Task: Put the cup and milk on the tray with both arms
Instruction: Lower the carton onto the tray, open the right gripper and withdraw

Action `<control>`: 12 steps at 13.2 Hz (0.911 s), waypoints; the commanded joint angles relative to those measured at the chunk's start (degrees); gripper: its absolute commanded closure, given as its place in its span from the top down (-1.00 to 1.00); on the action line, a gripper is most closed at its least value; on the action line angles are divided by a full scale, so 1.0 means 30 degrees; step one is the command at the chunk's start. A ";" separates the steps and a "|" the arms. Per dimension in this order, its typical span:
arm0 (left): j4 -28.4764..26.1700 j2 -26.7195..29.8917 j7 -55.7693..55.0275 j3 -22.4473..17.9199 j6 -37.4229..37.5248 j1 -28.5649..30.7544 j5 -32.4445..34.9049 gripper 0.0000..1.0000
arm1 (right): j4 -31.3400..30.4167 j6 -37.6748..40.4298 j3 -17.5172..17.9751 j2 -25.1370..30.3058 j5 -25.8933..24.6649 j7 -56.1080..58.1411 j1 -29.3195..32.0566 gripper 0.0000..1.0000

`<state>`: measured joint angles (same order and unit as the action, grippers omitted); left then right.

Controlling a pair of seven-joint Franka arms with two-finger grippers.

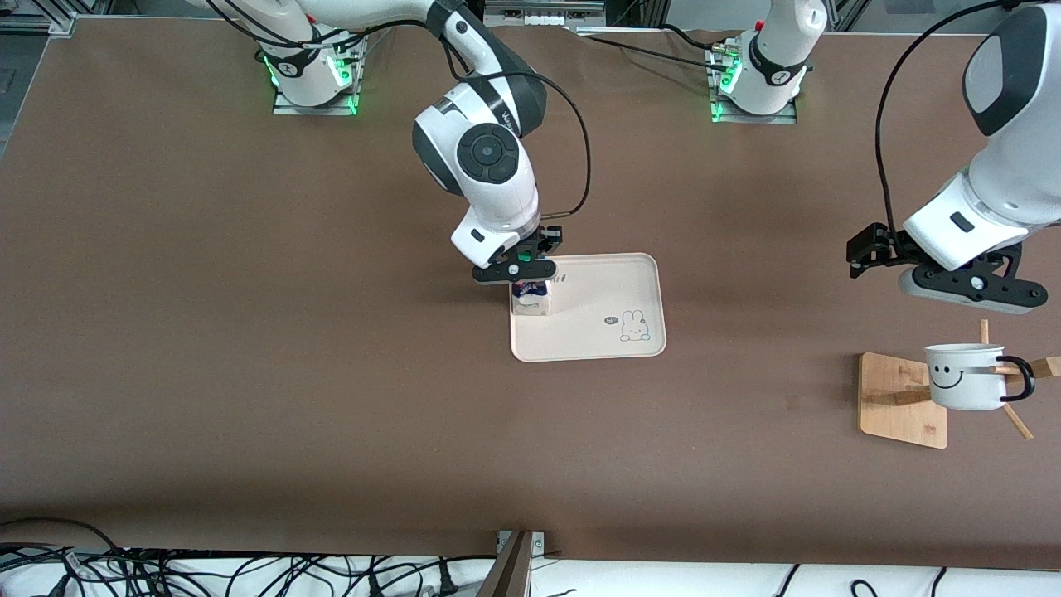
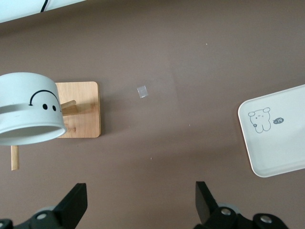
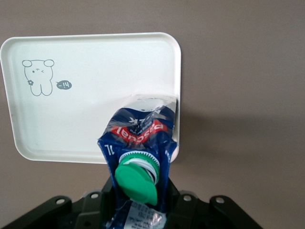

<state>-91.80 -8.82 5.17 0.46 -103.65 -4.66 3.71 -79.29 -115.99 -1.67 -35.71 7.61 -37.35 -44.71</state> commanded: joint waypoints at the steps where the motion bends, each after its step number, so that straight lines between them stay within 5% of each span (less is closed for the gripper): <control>1: 0.0600 -0.0341 -0.0375 -0.0067 -0.0400 -0.0087 -0.0123 1.00 | 0.0151 0.0226 -0.0118 -0.0224 -0.0341 -0.0352 -0.0213 0.81; 2: 0.0571 -0.0341 -0.0752 -0.0067 -0.0517 -0.0087 -0.0124 1.00 | 0.0151 0.0255 -0.0118 -0.0166 -0.0254 -0.0352 -0.0155 1.00; 6: -0.1090 0.0444 -0.2569 -0.0038 -0.2499 -0.0057 -0.0094 1.00 | 0.0180 0.0518 -0.0380 0.0944 -0.0106 -0.0119 0.0021 1.00; 9: -0.5480 0.2407 -0.4119 -0.0037 -0.7851 0.0234 -0.0094 1.00 | 0.0210 0.1920 -0.1899 0.2349 -0.0077 0.0087 0.0197 1.00; 12: -0.6255 0.2414 -0.8445 -0.0067 -0.9423 0.0323 -0.0094 0.70 | 0.0210 0.3558 -0.3920 0.3668 -0.0019 0.0727 0.1015 1.00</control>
<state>-107.27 -4.16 -13.22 0.04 -129.78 -4.17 3.71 -77.99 -108.67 -11.10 -27.52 7.61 -37.00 -43.44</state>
